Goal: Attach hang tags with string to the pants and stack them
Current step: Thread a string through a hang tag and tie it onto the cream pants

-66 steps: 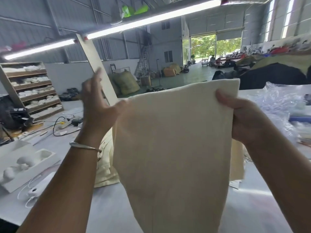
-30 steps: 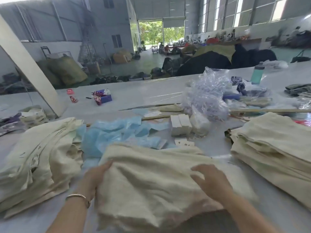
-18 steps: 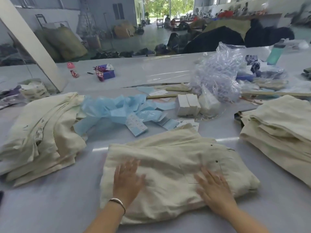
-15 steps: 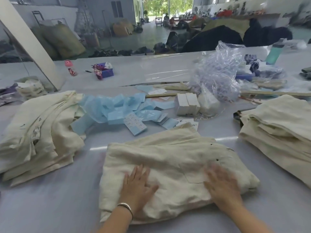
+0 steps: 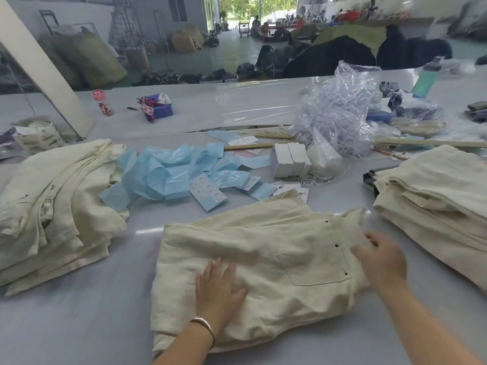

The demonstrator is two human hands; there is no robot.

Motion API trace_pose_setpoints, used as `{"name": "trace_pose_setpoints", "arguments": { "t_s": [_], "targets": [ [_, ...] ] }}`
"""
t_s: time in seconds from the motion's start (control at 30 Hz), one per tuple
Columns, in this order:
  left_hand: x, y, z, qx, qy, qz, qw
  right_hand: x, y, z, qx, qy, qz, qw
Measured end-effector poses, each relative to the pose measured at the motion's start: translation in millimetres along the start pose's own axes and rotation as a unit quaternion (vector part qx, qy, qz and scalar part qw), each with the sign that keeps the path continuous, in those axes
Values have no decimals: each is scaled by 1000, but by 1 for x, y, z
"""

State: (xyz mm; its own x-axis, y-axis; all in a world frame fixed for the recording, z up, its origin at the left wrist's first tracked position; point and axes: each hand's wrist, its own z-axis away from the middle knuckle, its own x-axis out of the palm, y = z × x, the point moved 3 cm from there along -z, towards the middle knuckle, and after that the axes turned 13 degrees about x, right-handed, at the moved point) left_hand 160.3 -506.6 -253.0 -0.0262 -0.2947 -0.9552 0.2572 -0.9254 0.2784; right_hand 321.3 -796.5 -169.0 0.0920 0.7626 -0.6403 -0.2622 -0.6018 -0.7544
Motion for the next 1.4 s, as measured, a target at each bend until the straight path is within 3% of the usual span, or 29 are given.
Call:
{"name": "trace_pose_setpoints", "arguments": {
  "t_s": [0.07,0.13,0.2,0.27,0.37,0.5,0.57,0.7,0.83,0.93,1.07,1.2,1.3,1.4],
  "targets": [
    [-11,25,-7,43,29,58,997,22,-13,25,-74,-42,-8,996],
    [-22,53,-13,60,62,250,964,43,-16,52,-129,-79,-8,989],
    [-26,78,-17,15,27,486,873,57,-15,70,-168,-104,-4,980],
    [-23,96,-22,-19,-28,597,801,64,-11,78,-186,-133,-4,973],
    [-17,111,-29,-45,-37,642,765,62,-9,79,-201,-164,-18,966],
    [-15,119,-32,-67,-31,702,708,45,-2,66,-131,-171,-83,973],
    [-14,122,-31,-76,-34,727,682,38,2,63,-141,-152,-13,978],
    [-10,126,-29,-105,-30,760,641,30,7,61,-141,-214,54,965],
    [-4,125,-26,-119,-19,782,611,21,7,55,-122,-183,82,972],
    [-2,124,-22,-116,-24,807,578,16,7,55,-125,-158,14,979],
    [-1,124,-18,-110,-36,821,559,14,9,61,-148,-154,-14,977],
    [-1,126,-12,-92,-77,824,554,18,12,66,-159,-160,29,974],
    [-2,126,-8,-81,-114,784,605,23,11,70,-165,-156,74,971],
    [1,121,-8,-98,-86,761,635,25,11,71,-170,-152,78,971]
  ]
}}
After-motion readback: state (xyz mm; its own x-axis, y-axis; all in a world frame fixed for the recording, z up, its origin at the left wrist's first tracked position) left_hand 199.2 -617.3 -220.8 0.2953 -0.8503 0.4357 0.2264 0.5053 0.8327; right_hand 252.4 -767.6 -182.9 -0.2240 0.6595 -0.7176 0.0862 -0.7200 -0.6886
